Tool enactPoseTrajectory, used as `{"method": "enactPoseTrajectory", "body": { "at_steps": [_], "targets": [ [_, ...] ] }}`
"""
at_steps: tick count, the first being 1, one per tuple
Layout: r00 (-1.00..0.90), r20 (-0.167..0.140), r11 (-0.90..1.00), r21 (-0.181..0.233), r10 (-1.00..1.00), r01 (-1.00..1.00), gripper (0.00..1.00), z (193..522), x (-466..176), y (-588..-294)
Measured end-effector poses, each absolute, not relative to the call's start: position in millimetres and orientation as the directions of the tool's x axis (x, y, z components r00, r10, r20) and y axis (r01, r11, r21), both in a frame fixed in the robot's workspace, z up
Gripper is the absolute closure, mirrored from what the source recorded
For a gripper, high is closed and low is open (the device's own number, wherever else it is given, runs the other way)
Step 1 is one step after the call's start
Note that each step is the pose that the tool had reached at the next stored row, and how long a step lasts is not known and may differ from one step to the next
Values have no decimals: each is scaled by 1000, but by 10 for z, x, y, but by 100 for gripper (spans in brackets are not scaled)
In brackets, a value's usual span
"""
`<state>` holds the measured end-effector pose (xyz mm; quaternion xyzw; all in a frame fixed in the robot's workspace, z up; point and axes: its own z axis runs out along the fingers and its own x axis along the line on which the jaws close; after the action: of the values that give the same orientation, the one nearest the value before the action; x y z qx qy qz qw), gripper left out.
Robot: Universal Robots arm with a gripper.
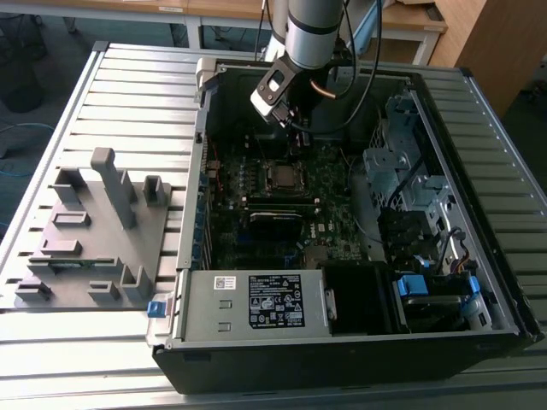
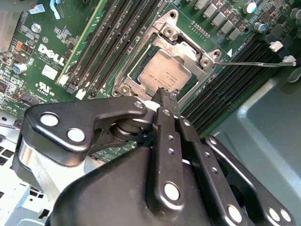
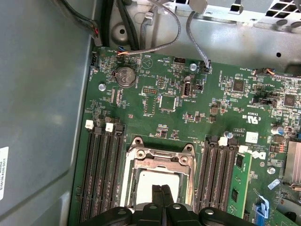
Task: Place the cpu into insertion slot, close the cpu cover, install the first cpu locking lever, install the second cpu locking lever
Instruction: 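Close the cpu cover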
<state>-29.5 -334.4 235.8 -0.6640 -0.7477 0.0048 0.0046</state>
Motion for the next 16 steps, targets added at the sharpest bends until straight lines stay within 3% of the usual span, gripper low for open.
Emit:
{"method": "enactPoseTrajectory", "body": {
  "at_steps": [16],
  "targets": [
    [-158, 1, 158, -13, 987, 987, 90, 2358, -295, -3344]
  ]
}}
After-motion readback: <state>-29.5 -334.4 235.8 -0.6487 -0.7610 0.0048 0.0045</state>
